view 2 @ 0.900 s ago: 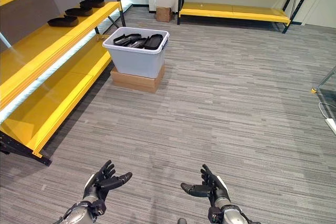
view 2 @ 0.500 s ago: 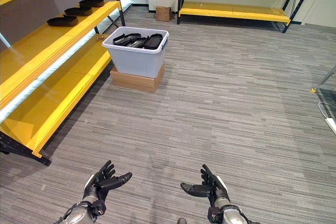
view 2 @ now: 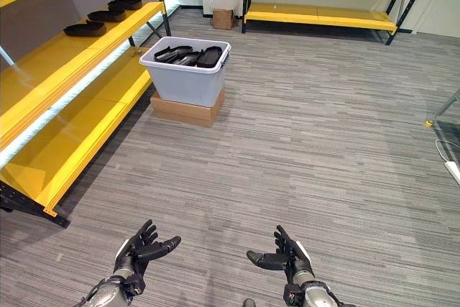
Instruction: Move parts from the plastic box to the shelf.
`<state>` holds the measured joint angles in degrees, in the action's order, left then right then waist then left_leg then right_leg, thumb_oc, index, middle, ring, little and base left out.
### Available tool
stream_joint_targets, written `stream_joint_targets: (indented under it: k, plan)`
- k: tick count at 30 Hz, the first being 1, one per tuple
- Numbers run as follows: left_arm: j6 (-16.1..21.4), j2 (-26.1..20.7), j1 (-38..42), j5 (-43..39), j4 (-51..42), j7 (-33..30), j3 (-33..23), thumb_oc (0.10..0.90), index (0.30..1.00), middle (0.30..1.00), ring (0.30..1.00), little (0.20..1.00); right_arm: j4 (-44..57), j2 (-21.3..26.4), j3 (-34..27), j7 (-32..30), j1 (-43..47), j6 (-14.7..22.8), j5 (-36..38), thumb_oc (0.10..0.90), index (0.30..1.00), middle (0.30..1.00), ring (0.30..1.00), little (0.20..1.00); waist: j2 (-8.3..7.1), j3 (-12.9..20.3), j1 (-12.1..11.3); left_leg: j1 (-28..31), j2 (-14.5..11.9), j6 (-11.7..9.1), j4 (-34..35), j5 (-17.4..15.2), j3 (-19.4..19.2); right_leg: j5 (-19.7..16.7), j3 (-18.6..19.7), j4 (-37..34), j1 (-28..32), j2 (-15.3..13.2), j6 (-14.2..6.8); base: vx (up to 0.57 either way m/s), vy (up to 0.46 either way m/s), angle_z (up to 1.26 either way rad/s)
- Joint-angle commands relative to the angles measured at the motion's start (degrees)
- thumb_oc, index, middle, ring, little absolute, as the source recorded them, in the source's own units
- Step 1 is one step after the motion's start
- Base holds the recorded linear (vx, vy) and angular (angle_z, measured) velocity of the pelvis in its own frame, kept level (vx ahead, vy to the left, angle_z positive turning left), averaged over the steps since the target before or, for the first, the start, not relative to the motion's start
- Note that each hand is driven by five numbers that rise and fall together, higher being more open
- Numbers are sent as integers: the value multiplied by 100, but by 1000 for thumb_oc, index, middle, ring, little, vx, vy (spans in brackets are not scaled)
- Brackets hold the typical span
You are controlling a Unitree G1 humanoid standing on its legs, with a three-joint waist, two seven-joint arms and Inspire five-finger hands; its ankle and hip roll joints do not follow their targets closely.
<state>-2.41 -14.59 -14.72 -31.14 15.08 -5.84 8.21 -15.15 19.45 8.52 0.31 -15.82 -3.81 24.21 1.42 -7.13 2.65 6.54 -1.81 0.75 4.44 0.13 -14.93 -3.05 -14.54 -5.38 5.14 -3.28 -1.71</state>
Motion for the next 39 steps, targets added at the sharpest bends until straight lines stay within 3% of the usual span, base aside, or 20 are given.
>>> stream_joint_targets:
  k: [1,11,18,22,23,25,26,27,28,29,31,32,33,34,35,37,39]
  plan:
    - [507,-164,357,34,-256,82,-296,900,1000,1000,1000,1000,472,13,-172,71,269,523,0,900,1000,1000,1000,1000,-150,167,-31,-184,-740,-596,56,232,125,554,-40,38,450,-476,-467,0,0,0]
    - [533,-202,431,26,-322,39,-358,900,1000,1000,1000,1000,443,33,-158,62,417,509,45,900,1000,1000,1000,1000,-186,149,-79,-268,-710,-563,56,212,113,517,-1,38,333,-513,-518,9,12,0]
    - [549,-295,523,-33,-410,32,-323,900,1000,1000,1000,1000,440,-20,-161,91,507,494,42,900,1000,1000,1000,1000,-225,108,-127,-358,-532,-390,18,92,176,515,62,316,233,-669,-598,51,81,-1]
    - [546,-423,658,-5,-492,-22,-232,900,1000,1000,1000,1000,408,-98,-143,109,582,495,40,900,1000,1000,1000,1000,-174,-73,-80,-518,-265,-87,-261,-175,339,578,261,1491,-300,-916,-744,29,176,7]
    - [546,-423,660,-5,-492,-22,-232,900,1000,1000,1000,1000,407,-98,-143,109,584,495,40,900,1000,1000,1000,1000,-171,-58,-84,-540,-269,-87,-263,-170,335,568,266,1487,-321,-911,-742,24,207,9]
    - [527,-389,681,-159,-438,-9,-149,900,1000,1000,1000,1000,399,-154,-134,167,532,487,41,900,1000,1000,1000,1000,-99,-148,-1,-551,-94,80,-312,-269,431,64,489,2452,-863,-1051,-830,39,206,16]
    - [527,-389,681,-159,-438,-9,-149,900,1000,1000,1000,1000,399,-154,-134,167,532,487,41,900,1000,1000,1000,1000,-99,-148,-1,-551,-94,80,-312,-269,431,64,489,2452,-863,-1051,-830,65,245,22]
    - [517,-472,679,-56,-605,41,-143,900,1000,1000,1000,1000,393,-193,-125,178,525,475,22,900,1000,1000,1000,1000,-18,-318,66,-400,-10,197,-328,-368,423,-408,599,3294,-1273,-1142,-904,102,309,18]
    - [528,-533,658,-40,-733,79,-152,900,1000,1000,1000,1000,392,-158,-140,204,531,500,-12,900,1000,1000,1000,1000,117,-463,95,-308,-33,241,-331,-421,412,-540,507,3844,-1681,-1139,-934,103,309,3]
    - [527,-532,656,-39,-735,79,-152,900,1000,1000,1000,1000,393,-157,-139,204,530,500,-12,900,1000,1000,1000,1000,97,-473,97,-293,-9,246,-330,-429,410,-510,524,3890,-1690,-1165,-942,122,199,-11]
    - [519,-540,638,-4,-773,103,-196,900,1000,1000,1000,1000,399,-160,-164,204,530,490,-9,900,1000,1000,1000,1000,174,-521,177,-110,68,282,-228,-488,401,-404,529,3903,-2042,-1077,-930,162,100,-16]
    - [532,-539,645,31,-765,113,-219,900,1000,1000,1000,1000,397,-171,-174,194,530,506,43,900,1000,1000,1000,1000,170,-542,217,12,109,266,-165,-533,414,-280,519,3514,-2146,-899,-871,313,15,-18]
    - [538,-515,639,11,-760,153,-245,900,1000,1000,1000,1000,445,-181,-232,210,464,511,93,900,1000,1000,1000,1000,116,-553,247,201,193,226,-59,-626,464,-167,387,2635,-2054,-845,-804,262,-18,-10]
    - [538,-514,639,11,-760,153,-244,900,1000,1000,1000,1000,445,-180,-232,210,464,511,93,900,1000,1000,1000,1000,121,-561,253,211,186,224,-57,-626,470,-170,377,2623,-2036,-840,-803,257,-64,-8]
    - [531,-491,633,-33,-732,192,-232,900,1000,1000,1000,1000,435,-177,-242,208,439,515,91,900,1000,1000,1000,1000,100,-541,267,293,196,193,8,-681,486,-171,366,2066,-2033,-831,-783,204,-74,17]
    - [518,-457,647,-64,-705,216,-237,900,1000,1000,1000,1000,406,-195,-219,209,436,502,65,900,1000,1000,1000,1000,65,-519,305,484,177,64,56,-803,548,-409,402,993,-2023,-816,-854,310,-129,25]
    - [542,-460,645,-41,-709,238,-246,900,1000,1000,1000,1000,448,-173,-190,241,450,488,-26,900,1000,1000,1000,1000,15,-485,332,669,135,-38,56,-902,584,-680,492,528,-2105,-913,-966,337,-149,24]
